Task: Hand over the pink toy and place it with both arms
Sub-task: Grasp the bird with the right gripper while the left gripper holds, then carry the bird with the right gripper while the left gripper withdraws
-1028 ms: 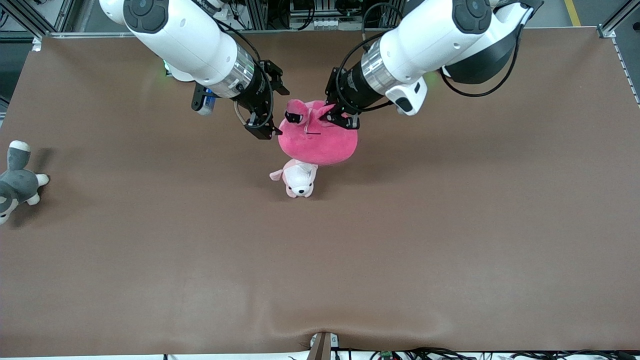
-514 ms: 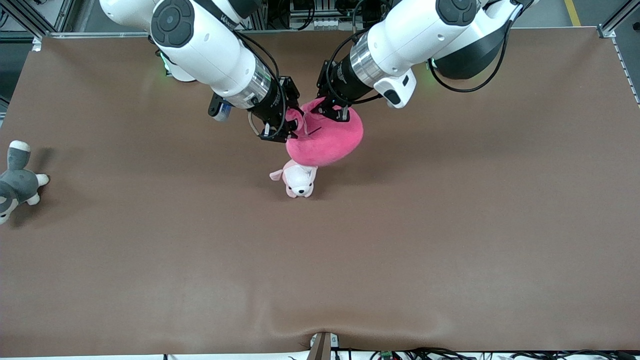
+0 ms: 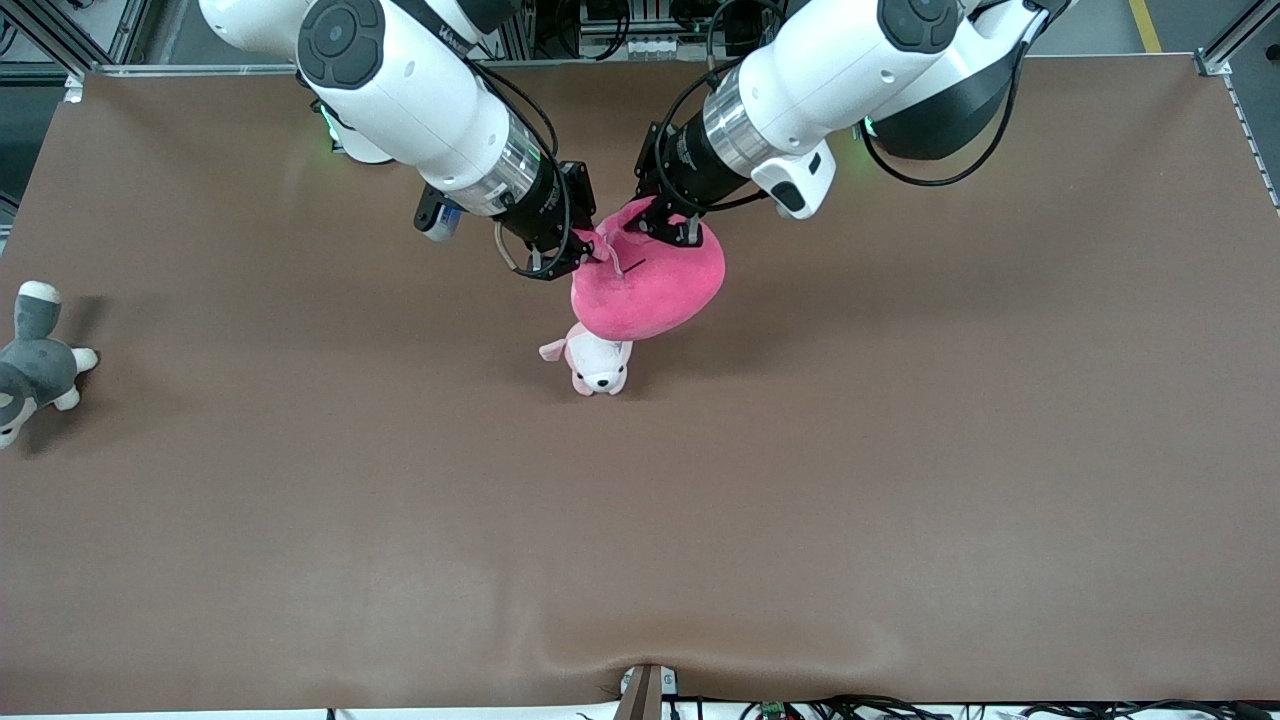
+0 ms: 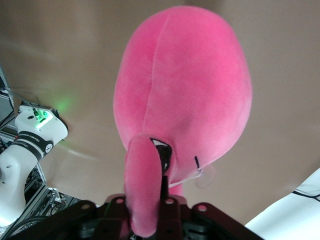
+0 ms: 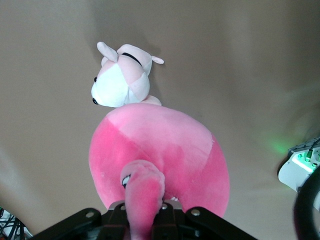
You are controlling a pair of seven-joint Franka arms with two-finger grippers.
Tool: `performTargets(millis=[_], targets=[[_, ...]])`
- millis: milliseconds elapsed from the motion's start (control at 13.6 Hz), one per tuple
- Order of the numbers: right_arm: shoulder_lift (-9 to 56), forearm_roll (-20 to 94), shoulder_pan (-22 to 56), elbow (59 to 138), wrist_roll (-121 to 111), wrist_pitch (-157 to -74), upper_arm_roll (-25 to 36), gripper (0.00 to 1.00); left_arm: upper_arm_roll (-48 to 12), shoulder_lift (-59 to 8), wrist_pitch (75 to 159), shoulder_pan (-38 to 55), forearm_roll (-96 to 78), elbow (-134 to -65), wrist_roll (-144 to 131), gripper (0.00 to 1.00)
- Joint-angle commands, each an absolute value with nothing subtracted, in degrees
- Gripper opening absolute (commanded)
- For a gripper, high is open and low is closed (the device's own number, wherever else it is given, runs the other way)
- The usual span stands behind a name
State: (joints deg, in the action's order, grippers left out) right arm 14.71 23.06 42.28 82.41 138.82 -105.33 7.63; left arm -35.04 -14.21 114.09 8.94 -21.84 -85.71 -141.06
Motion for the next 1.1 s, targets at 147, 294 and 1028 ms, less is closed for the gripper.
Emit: performTargets(millis=[147,294,1028], targets=[[15.12,19.95,41.23,79.2,138.87,-101.97,8.17,0.0,-34.89,-12.66,109.97,8.53,-15.14,-84.11,-142.47,1.0],[15.03,19.95,39.21,77.27,137.47,-99.33,8.17,0.0,-34.98,-12.39,103.05,6.78,-9.78,-82.63,-140.12,1.0],[14.68,20.21,23.14,76.11,115.25,-89.57,8.26,0.0,-34.8,0.95,74.98,-12.37,-7.39,-81.82,-90.25,1.0]])
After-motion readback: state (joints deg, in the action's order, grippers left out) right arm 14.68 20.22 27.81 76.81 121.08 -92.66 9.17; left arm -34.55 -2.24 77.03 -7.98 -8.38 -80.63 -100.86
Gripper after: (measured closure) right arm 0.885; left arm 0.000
